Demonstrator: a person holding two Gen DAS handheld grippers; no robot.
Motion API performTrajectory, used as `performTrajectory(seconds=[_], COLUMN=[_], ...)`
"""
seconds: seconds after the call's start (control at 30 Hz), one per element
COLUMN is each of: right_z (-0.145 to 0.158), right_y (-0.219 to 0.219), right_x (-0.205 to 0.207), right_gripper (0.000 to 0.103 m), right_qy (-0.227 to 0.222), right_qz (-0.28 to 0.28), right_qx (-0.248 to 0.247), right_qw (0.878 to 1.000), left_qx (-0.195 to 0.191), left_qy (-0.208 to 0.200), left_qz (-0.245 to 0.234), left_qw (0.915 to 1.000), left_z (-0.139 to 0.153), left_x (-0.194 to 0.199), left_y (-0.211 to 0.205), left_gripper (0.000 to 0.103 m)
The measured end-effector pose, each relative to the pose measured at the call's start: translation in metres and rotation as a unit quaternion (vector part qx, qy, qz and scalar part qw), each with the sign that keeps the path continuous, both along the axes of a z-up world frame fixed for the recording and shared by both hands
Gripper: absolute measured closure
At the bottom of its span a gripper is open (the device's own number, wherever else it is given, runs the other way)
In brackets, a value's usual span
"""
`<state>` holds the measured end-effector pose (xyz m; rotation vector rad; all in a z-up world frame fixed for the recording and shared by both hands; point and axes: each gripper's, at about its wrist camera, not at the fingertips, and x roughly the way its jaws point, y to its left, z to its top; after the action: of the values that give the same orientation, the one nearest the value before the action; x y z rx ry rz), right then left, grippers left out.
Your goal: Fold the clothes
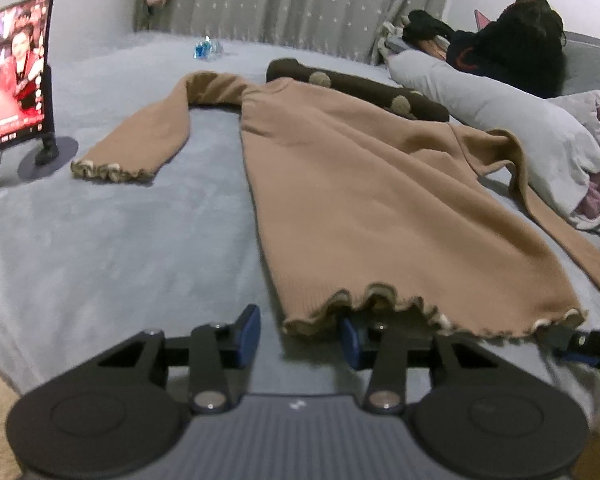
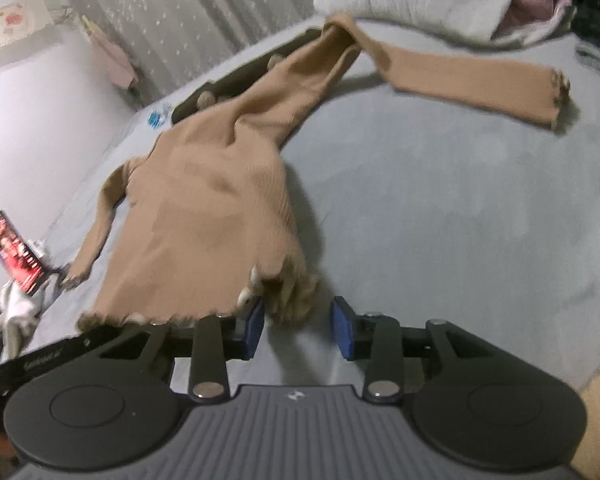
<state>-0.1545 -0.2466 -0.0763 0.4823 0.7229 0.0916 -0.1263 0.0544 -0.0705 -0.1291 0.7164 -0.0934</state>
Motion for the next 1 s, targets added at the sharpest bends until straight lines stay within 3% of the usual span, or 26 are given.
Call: performTrajectory(seconds=[0.03,0.07,0.1,0.17,0.27,0.4,0.53,0.73,1.0], right_z=[-0.002,-0.003,-0.003,0.005,0.029,0.063,0.088,0.089,0.065], right_y=[0.001,0.001,0.000,-0.006,-0.019,-0.026,-0.019,-0.024,-0.021], right_x=[0.003,0.006,0.009,0.008,0.002,-0.004,-0.015,-0.033,-0.046], right_gripper=[0.071,0.089,0.092,0.095,0.097,0.098,0.098,0.098,0.098], right_qy=[-0.007,-0.010,-0.014,-0.018,-0.041,-0.067,-0.082,-0.057,-0.006], right_qz=[-0.004,-0.005,-0.006,-0.022,-0.034,-0.024,0.010,0.046,0.078], right_qx=[-0.006,-0.012,-0.018,-0.029,-0.048,-0.070,-0.126,-0.149,-0.160], right_qw=[1.000,1.000,1.000,0.999,0.997,0.995,0.989,0.986,0.984], left_qx=[0.013,0.027,0.040,0.051,0.037,0.047,0.069,0.054,0.039], left_qy=[-0.005,-0.010,-0.016,-0.024,-0.037,-0.060,-0.063,-0.004,0.057], left_qz=[0.001,0.001,0.002,0.016,0.028,-0.012,-0.065,-0.120,-0.142], left_qw=[0.9999,0.9996,0.9991,0.9983,0.9983,0.9970,0.9935,0.9913,0.9874], left_z=[0.001,0.002,0.002,0.011,0.036,0.074,0.095,0.084,0.053], left_x=[0.001,0.001,0.002,0.002,-0.002,-0.014,-0.029,-0.042,-0.055], left_y=[-0.001,-0.003,-0.004,0.002,0.020,0.027,0.025,0.028,0.032], left_gripper=[0.060,0.076,0.097,0.097,0.097,0.097,0.098,0.098,0.098])
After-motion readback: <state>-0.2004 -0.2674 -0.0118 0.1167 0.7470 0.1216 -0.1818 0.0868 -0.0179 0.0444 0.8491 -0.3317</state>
